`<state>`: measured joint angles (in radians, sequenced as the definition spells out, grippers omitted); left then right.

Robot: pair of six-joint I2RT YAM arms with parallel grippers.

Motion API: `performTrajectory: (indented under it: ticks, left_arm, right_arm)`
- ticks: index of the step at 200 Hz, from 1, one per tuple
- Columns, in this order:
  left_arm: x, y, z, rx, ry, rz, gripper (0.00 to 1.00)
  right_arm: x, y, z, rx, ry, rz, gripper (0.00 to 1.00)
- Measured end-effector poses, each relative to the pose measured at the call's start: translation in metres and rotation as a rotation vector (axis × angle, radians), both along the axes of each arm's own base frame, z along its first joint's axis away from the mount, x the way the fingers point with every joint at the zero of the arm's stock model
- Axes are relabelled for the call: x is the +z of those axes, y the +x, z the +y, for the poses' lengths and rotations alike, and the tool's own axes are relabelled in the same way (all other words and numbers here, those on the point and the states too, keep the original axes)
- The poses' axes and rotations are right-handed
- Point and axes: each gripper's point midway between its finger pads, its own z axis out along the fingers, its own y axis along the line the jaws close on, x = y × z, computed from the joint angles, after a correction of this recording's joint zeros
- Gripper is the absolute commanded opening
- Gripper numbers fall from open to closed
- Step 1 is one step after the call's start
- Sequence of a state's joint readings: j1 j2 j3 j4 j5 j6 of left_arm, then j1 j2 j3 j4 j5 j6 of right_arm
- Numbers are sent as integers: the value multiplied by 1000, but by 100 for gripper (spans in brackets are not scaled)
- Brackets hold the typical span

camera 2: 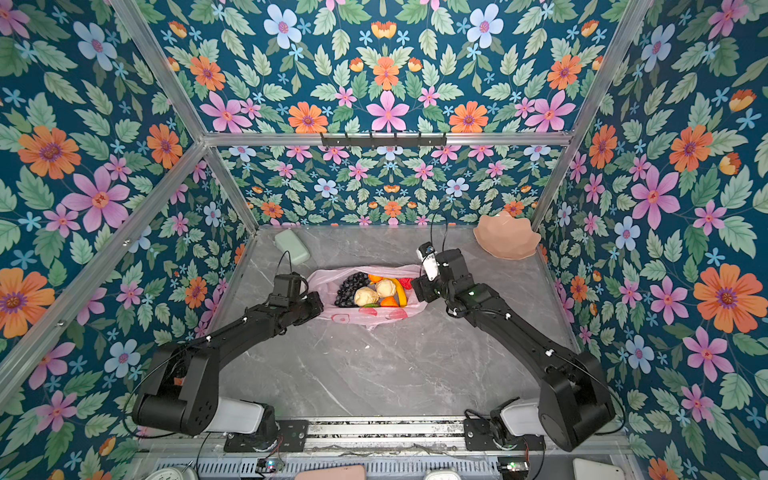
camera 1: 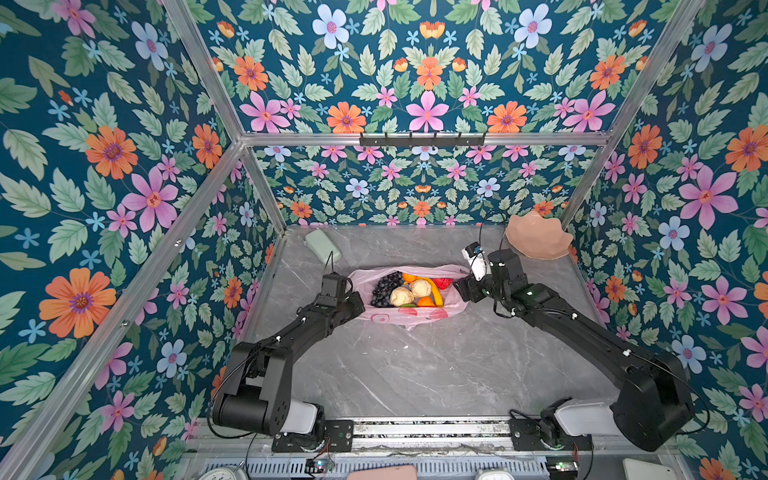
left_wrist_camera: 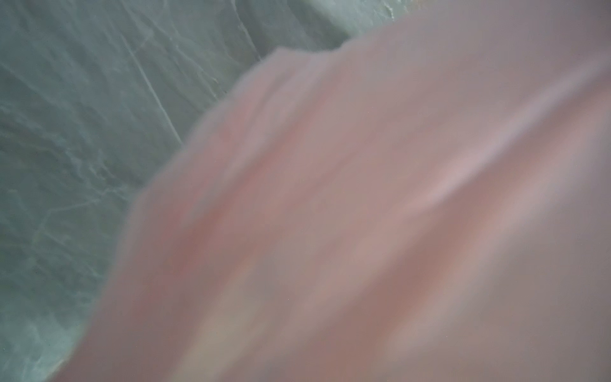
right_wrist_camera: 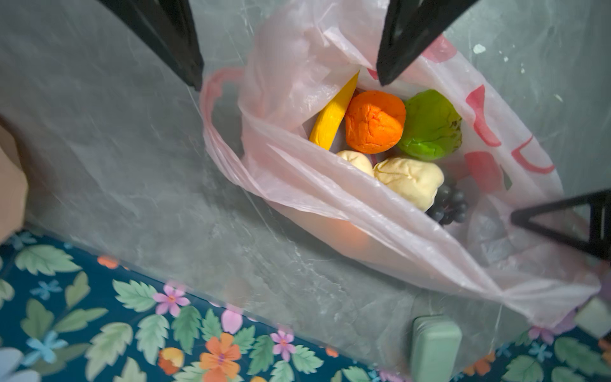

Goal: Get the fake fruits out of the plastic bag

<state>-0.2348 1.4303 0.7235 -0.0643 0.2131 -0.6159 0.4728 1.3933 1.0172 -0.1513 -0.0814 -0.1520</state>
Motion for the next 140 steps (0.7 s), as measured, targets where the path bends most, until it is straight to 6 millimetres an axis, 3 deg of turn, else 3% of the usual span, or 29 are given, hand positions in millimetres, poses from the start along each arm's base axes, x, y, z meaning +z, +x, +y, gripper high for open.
performTrajectory:
  ticks: [60, 83, 94, 101, 140]
  left_arm:
    - [0, 4, 1, -27, 36, 13, 0]
    - [-2, 4, 7, -17, 40, 17, 0]
    - [-5, 4, 14, 1, 42, 19, 0]
    - [-8, 3, 19, 13, 41, 26, 0]
    - [-26, -1, 33, 30, 16, 53, 0]
  right_arm:
    - [-25, 39, 31, 215, -176, -64, 82]
    - [-46, 62, 37, 243, -210, -29, 62]
    - [-53, 72, 35, 247, -197, 11, 46]
    - [-53, 81, 33, 243, -170, 39, 34]
    - [-42, 125, 33, 245, 108, 222, 0]
